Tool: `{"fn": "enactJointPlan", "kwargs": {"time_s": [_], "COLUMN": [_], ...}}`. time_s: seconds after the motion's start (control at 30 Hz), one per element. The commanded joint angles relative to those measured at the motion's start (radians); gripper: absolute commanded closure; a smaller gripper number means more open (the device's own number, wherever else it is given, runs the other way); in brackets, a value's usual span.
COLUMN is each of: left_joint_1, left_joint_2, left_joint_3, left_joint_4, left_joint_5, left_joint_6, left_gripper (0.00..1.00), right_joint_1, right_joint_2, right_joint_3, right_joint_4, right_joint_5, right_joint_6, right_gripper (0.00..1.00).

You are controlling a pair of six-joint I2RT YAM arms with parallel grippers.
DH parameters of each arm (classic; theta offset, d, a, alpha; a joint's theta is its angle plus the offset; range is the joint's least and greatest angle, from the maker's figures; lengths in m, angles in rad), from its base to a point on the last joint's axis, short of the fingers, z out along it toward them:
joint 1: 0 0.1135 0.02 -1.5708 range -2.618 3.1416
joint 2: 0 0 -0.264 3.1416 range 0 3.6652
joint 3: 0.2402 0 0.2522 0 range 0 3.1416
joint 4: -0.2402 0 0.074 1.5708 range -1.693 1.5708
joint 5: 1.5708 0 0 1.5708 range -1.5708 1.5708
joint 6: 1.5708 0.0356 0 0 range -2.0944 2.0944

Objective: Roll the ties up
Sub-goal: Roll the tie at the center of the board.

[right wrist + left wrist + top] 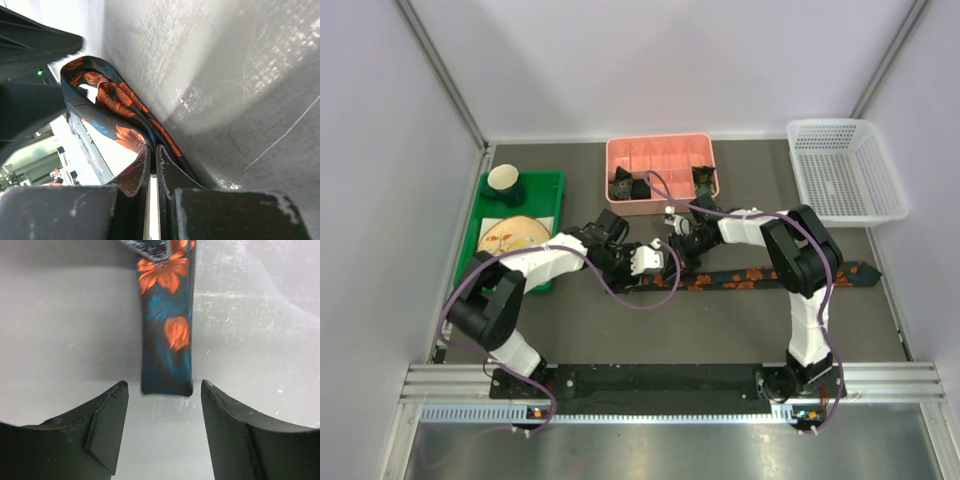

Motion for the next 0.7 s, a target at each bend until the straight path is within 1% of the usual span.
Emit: {"fn": "enactJointPlan", "kwargs": {"time_s": [0.0,0.13,0.3,0.33,0.37,0.47,0.5,0.6,0.67], "left_joint_1": [0.023,0.023,0.021,0.021,0.021,0.021,0.021,0.020,0.017], "left_joint_2": [-0.070,-0.064,-0.019,-0.013,-0.005,-0.004,-0.007,-0.013,-0.028], "left_joint_3": [-0.011,-0.011,0.002,0.007,0.010,0.030,0.035,0.055,0.068], "left_joint_4": [-0.025,0.006,0.015,0.011,0.011,-0.009,-0.017,-0.032,-0.034], "left_joint_5": [0.015,0.046,0.066,0.063,0.063,0.083,0.086,0.104,0.118], "left_joint_6": [0.012,-0.005,-0.009,-0.008,-0.005,0.010,0.012,0.003,-0.009], "left_gripper": [0.35,0.37,0.35,0.36,0.42,0.50,0.54,0.59,0.60], "right_joint_1": [0.014,0.013,0.014,0.013,0.014,0.014,0.014,0.014,0.014], "right_joint_2": [0.034,0.034,0.037,0.037,0.037,0.035,0.037,0.037,0.037], "right_joint_3": [0.021,0.019,0.024,0.024,0.022,0.018,0.016,0.018,0.016], "right_joint_4": [0.022,0.019,0.019,0.020,0.020,0.020,0.020,0.020,0.023], "right_joint_5": [0.092,0.094,0.094,0.096,0.096,0.097,0.099,0.103,0.106], "right_joint_6": [-0.024,-0.027,-0.029,-0.027,-0.027,-0.027,-0.029,-0.027,-0.026], "right_gripper": [1.00,1.00,1.00,1.00,1.00,1.00,1.00,1.00,1.00]}}
